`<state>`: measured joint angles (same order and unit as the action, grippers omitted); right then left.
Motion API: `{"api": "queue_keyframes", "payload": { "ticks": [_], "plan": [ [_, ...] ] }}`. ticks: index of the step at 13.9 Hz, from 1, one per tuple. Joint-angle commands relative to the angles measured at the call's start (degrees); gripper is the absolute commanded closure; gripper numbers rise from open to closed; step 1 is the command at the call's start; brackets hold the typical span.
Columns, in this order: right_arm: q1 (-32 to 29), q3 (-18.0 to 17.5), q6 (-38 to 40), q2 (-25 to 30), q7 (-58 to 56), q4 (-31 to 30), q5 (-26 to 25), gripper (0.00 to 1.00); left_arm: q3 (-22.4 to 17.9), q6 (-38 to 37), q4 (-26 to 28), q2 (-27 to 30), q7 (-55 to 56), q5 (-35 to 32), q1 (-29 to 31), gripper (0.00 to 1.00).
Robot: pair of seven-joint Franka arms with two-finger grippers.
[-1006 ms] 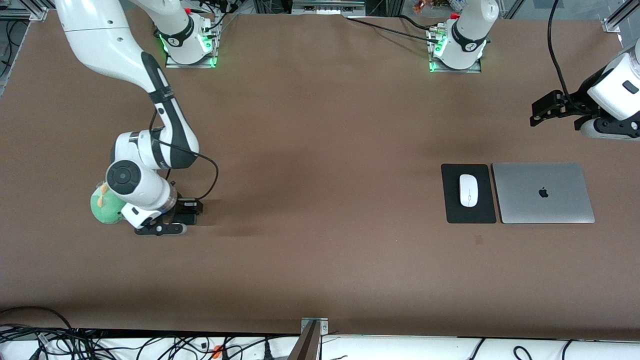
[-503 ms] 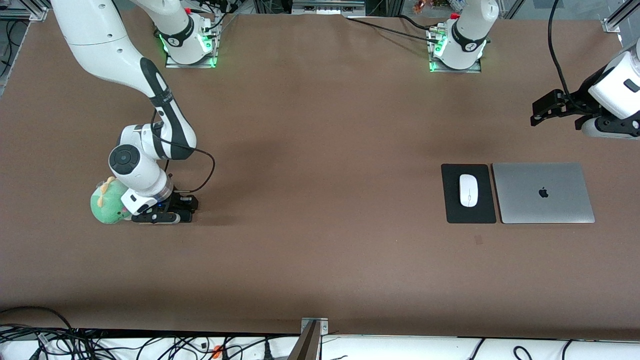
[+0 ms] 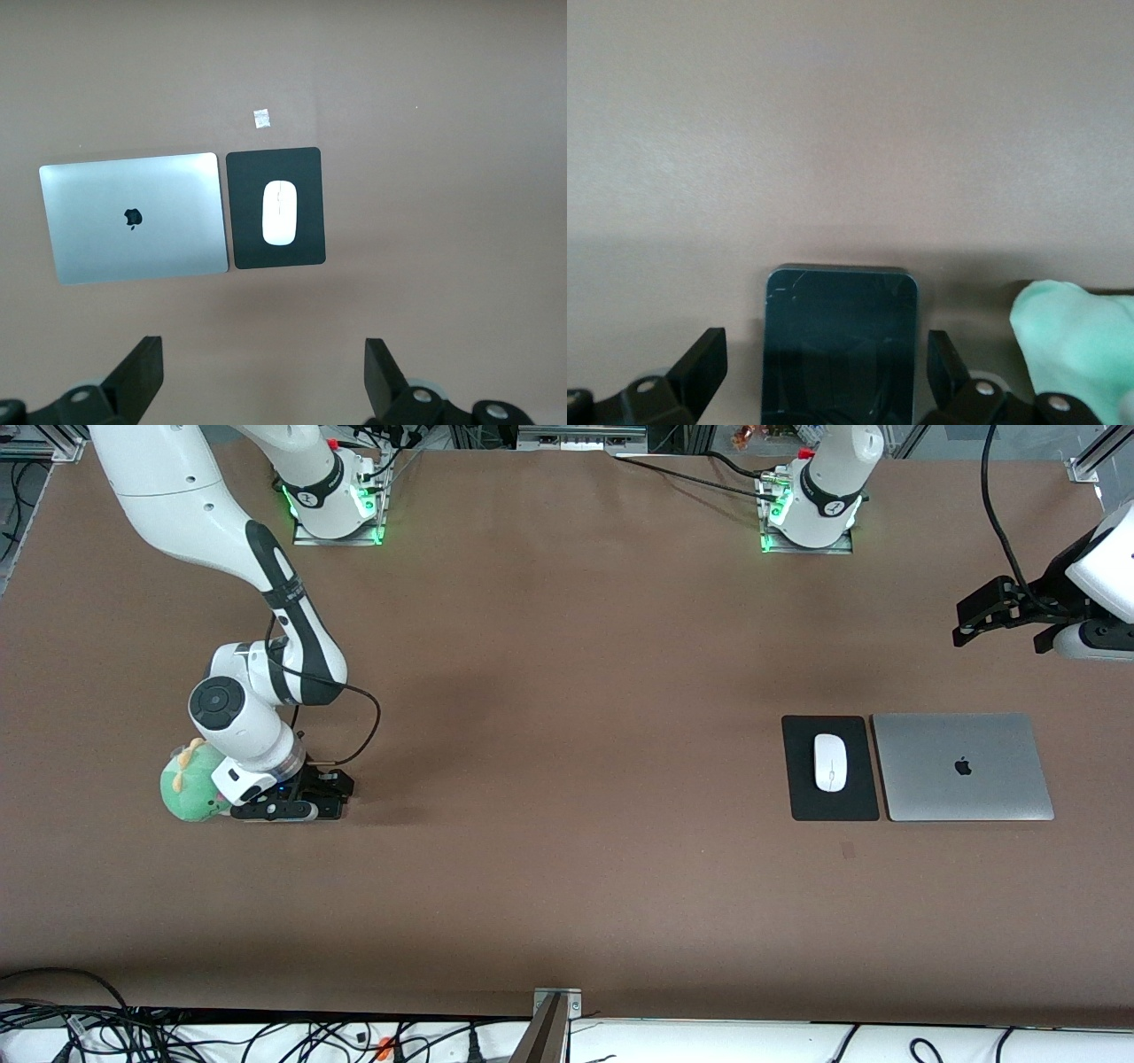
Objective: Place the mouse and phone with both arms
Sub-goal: 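Lower the phone beside the plush toy and open the right gripper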
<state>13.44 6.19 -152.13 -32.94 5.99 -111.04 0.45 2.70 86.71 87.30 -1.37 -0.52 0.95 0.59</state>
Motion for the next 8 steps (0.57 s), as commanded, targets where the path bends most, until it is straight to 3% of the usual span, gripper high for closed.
{"api": "queue_keyframes", "payload": {
  "ticks": [1, 4, 8],
  "plan": [
    [-0.61, -0.65, 7.70, 2.43, -1.51, 3.71, 1.04, 0.00, -0.24, -0.66, -0.72, -0.21, -0.18, 0.28, -0.06, 0.00],
    [-1.39, -0.56, 15.43, 5.24, -1.68, 7.24, 1.65, 0.00, -0.24, -0.93, -0.72, -0.13, -0.54, 0.28, 0.73, 0.00],
    [-2.27, 1.45, 22.56, 11.13, -10.72, 7.95, 9.47, 0.00, -0.24, -1.10, -0.64, -0.12, -0.54, 0.28, 0.82, 0.00]
  ]
}}
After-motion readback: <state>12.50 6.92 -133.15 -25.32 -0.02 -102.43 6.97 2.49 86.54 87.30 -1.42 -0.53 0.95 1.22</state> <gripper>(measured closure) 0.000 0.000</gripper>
